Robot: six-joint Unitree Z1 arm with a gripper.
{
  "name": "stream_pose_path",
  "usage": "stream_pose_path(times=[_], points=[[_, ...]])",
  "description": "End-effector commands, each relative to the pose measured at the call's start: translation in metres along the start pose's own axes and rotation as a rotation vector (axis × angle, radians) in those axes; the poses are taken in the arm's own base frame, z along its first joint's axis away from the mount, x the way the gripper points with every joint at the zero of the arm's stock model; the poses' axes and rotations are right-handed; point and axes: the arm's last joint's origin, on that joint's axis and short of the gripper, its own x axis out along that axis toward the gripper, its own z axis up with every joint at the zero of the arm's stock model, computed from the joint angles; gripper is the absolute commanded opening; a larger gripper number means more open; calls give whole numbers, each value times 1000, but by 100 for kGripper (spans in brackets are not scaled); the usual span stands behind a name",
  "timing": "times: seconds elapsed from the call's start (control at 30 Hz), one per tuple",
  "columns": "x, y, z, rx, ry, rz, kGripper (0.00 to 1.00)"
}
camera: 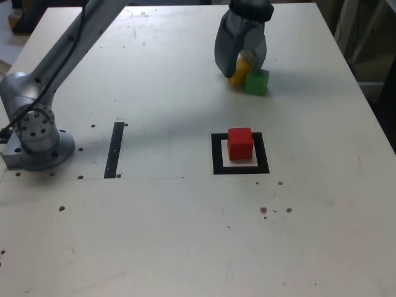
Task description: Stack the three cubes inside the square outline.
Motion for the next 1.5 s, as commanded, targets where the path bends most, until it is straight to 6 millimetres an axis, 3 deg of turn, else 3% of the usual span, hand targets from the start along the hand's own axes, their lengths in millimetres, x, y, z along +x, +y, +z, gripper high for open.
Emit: stream_pose_path(times=[0.0,0.17,0.4,0.57,0.7,0.9,1.1,1.3,1.47], points=[[-4,-1,-3,1,3,1,35],[-23,-2,-16,3,-30,14,34],[-63,-15,-53,33,-99,39,33],[-81,-25,-80,57,-115,68,33],[-83,-44,-92,150,-95,81,33],[-78,-94,-114,340,-37,92,33],[-69,-131,-140,446,19,123,33],[-72,-151,-166,496,15,121,33],[-71,-163,-171,509,1,72,33]])
